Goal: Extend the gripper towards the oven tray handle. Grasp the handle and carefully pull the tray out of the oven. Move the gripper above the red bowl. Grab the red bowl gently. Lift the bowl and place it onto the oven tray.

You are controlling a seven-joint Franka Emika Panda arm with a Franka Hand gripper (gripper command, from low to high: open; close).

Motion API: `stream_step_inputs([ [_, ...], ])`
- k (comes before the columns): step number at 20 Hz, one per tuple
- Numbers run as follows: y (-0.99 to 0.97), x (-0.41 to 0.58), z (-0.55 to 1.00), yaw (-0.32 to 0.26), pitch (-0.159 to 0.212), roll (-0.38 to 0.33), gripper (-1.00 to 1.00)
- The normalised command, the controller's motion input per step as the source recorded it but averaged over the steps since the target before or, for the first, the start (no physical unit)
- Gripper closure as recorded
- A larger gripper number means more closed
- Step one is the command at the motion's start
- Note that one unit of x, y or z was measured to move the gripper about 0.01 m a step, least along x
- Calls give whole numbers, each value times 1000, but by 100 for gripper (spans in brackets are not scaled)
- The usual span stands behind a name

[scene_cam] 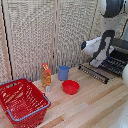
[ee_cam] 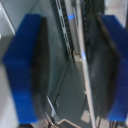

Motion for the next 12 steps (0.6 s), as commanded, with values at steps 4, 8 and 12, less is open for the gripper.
stream_step_inputs([
  [4,114,0,0,-4,0,0,100],
  [8,346,0,0,-37,0,4,100],
  [12,734,99,35,-65,0,39,100],
])
